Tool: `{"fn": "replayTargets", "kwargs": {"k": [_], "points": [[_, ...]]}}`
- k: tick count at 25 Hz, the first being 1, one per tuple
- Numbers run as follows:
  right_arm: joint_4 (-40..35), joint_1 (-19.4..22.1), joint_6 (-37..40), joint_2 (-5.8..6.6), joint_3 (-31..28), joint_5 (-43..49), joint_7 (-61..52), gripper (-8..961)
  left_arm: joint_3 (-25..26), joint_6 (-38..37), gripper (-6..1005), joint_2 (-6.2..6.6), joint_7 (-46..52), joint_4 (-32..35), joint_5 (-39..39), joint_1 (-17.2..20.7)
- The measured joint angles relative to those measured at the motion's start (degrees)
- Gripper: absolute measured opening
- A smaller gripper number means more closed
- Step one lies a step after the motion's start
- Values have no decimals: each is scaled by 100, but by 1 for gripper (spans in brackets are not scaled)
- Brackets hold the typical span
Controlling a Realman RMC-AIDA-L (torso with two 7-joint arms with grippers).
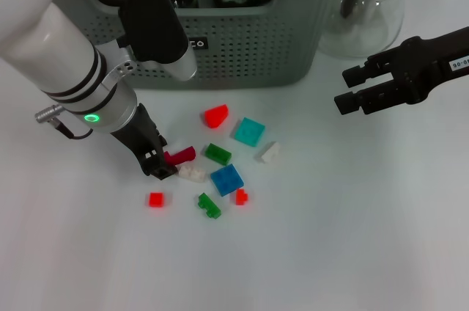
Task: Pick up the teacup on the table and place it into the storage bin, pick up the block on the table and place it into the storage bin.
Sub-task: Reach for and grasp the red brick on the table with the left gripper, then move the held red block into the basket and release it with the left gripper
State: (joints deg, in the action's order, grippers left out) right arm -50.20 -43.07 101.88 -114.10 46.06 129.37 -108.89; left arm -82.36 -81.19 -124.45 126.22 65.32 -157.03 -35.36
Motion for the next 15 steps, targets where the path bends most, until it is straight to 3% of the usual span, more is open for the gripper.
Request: {"fn": "replayTargets", "kwargs": {"k": [11, 14, 15], "points": [[-25, 0, -2, -7, -1, -8, 1, 684, -17, -1, 323, 0, 84, -58, -64, -10], [-25, 4, -2, -3, -1, -10, 5, 684, -18, -43, 164, 0, 138, 43, -71, 16], [-25, 4, -2, 2, -1, -12, 6, 684, -18, -77, 164, 0, 174, 133, -68, 44]]}}
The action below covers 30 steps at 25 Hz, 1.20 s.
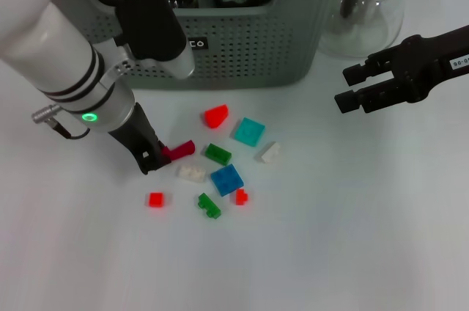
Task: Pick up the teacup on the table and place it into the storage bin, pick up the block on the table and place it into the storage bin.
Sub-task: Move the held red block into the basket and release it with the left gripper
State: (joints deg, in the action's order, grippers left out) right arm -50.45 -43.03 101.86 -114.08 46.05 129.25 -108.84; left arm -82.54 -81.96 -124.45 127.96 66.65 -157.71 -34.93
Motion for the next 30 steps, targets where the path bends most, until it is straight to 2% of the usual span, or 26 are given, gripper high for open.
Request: {"fn": "replayTargets", "kwargs": {"k": [3, 7, 8, 9, 10, 12, 15, 17, 19, 22, 25, 27, 30], "points": [[0, 1, 1, 10, 0, -4, 2, 684, 103, -222, 163, -4, 119, 411, 68, 127], [0, 7, 1, 29, 0, -6, 3, 684, 641, -819, 161, -8, 369, 1225, 463, 306], [0, 10, 1, 33, 0, -10, 3, 684, 641, -819, 161, -8, 369, 1225, 463, 306], [0, 12, 1, 36, 0, -11, 3, 684, 1321, -1378, 160, 5, 508, 1672, 1144, 346], [0, 13, 5, 37, 0, -12, 3, 684, 1437, -1472, 160, 10, 525, 1714, 1282, 335], [1, 14, 22, 41, 0, -13, -7, 684, 2100, -1912, 159, 31, 586, 1875, 1943, 223], [11, 15, 47, 42, 0, -9, -14, 684, 3249, -2445, 158, 96, 617, 1898, 2914, -138], [18, 18, 52, 43, 0, -11, -7, 685, 3685, -2412, 157, 196, 636, 1841, 3189, -406], [19, 21, 53, 44, 0, -12, -3, 685, 3759, -1938, 157, 362, 660, 1737, 3170, -643], [2, 22, 79, 49, 0, -5, -22, 686, 3613, -1058, 156, 681, 686, 1221, 3010, -1003], [-4, 19, 116, 59, 0, 3, -68, 686, 3497, -422, 158, 984, 755, 341, 2645, -1451], [-7, 12, 125, 62, 0, 4, -95, 686, 3484, -17, 158, 1092, 787, -251, 2264, -1734], [-8, -9, 116, 62, 2, 5, -152, 686, 3436, 475, 157, 1159, 808, -945, 1702, -2091]]}}
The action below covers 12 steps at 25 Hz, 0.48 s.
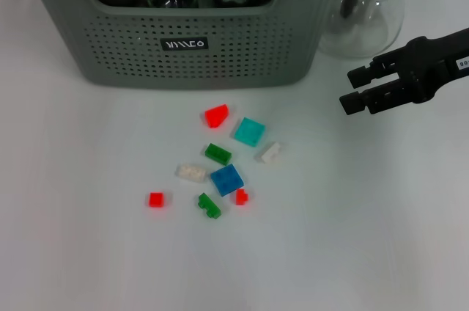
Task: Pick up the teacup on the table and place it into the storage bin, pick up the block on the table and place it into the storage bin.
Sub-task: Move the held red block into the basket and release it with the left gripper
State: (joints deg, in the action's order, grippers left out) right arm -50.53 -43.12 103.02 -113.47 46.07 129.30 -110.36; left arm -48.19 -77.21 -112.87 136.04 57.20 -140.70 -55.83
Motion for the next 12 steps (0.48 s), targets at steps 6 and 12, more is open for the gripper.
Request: {"fn": "replayTargets", "kwargs": {"k": [6, 12], "points": [[-1, -29, -21, 0, 22, 5, -65, 686, -311, 748, 155, -58, 228, -803, -1133, -372], [-1, -39, -33, 0, 42, 7, -63, 686, -420, 996, 153, -177, 337, -938, -1409, -406]]}}
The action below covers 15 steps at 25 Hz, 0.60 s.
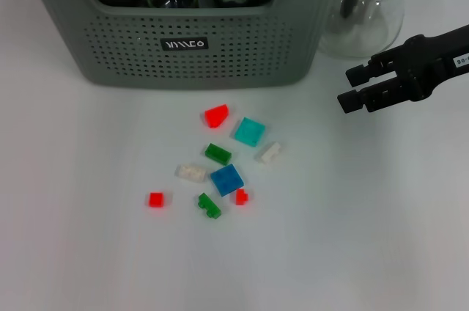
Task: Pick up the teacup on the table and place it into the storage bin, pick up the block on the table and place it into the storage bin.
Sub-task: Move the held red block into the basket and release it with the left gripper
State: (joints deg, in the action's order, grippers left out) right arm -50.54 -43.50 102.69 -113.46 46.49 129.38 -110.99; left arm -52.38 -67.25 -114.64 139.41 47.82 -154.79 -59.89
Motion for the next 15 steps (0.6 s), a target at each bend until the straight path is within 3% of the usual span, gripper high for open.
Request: {"fn": "replayTargets", "kwargs": {"k": [4, 9, 13, 15], "points": [[-1, -1, 8, 0, 0, 0, 0, 686, -3, 27, 161, -129, 14, 141, -24, 31], [-1, 0, 27, 0, 1, 0, 16, 686, -7, 70, 205, -171, 16, 184, -49, 19], [-1, 36, 28, 4, 0, 0, 60, 686, 141, -84, 383, -206, 10, 659, 125, 156], [-1, 47, 21, 8, -8, -2, 94, 686, 277, -474, 474, -254, -60, 1325, 546, 404]]}}
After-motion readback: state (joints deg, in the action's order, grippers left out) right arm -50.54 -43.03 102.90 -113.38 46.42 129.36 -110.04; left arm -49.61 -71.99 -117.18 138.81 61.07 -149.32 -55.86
